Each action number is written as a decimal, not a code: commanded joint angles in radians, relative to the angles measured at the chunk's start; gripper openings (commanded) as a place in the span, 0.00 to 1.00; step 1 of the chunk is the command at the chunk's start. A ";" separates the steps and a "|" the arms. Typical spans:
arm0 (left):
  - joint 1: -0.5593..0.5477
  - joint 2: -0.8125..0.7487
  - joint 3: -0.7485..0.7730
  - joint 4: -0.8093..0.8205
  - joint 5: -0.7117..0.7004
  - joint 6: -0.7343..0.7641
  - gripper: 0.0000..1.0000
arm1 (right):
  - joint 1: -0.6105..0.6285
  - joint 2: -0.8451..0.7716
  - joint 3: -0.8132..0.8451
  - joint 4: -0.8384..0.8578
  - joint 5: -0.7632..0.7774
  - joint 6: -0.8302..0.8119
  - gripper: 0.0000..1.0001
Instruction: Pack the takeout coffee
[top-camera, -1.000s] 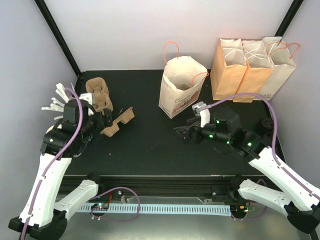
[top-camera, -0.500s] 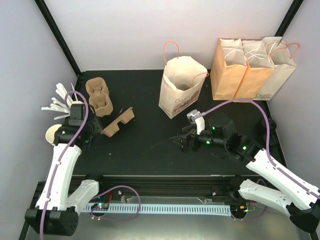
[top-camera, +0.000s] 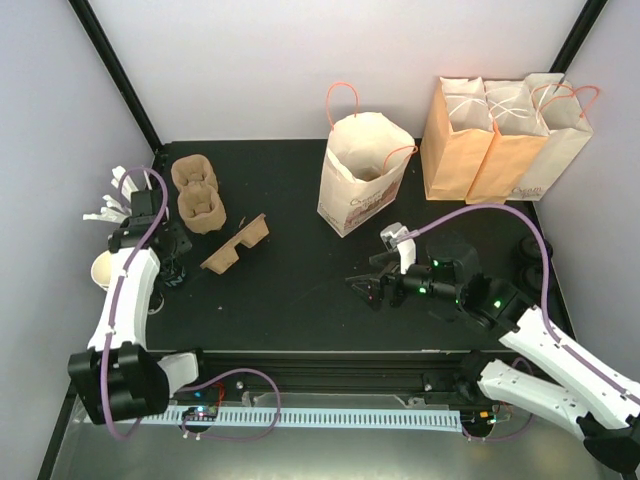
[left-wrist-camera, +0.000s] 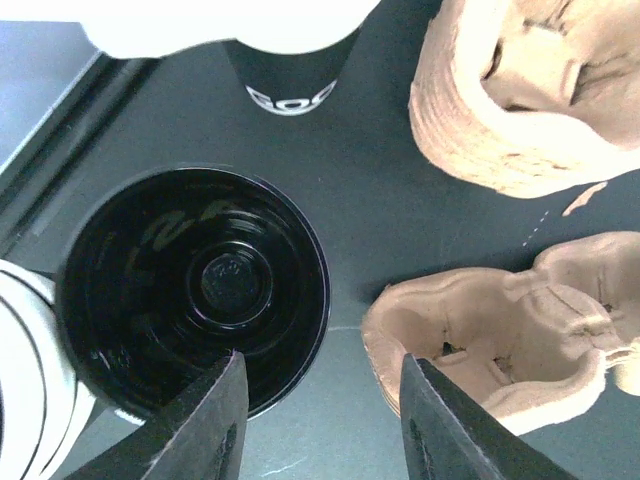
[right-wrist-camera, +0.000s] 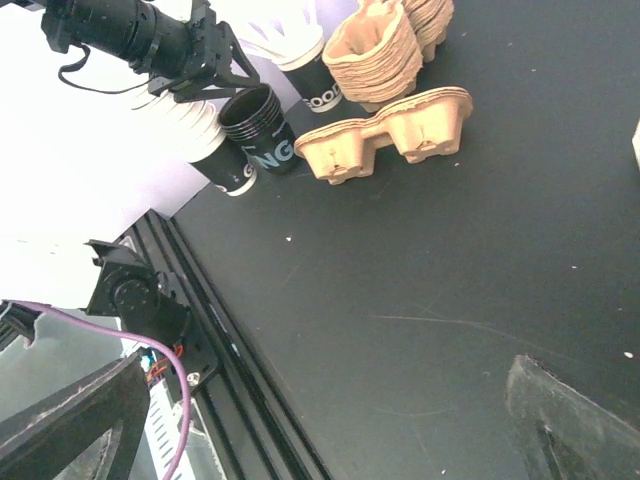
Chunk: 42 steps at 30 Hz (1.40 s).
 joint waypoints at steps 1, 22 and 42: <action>0.017 0.091 0.072 0.000 0.068 0.031 0.44 | 0.006 -0.023 -0.031 0.021 0.048 -0.011 1.00; 0.026 0.135 0.008 0.053 -0.013 -0.006 0.39 | 0.004 -0.116 -0.090 -0.006 0.064 -0.043 1.00; 0.056 0.183 0.009 0.089 0.024 0.048 0.13 | 0.005 -0.139 -0.097 -0.016 0.081 -0.031 1.00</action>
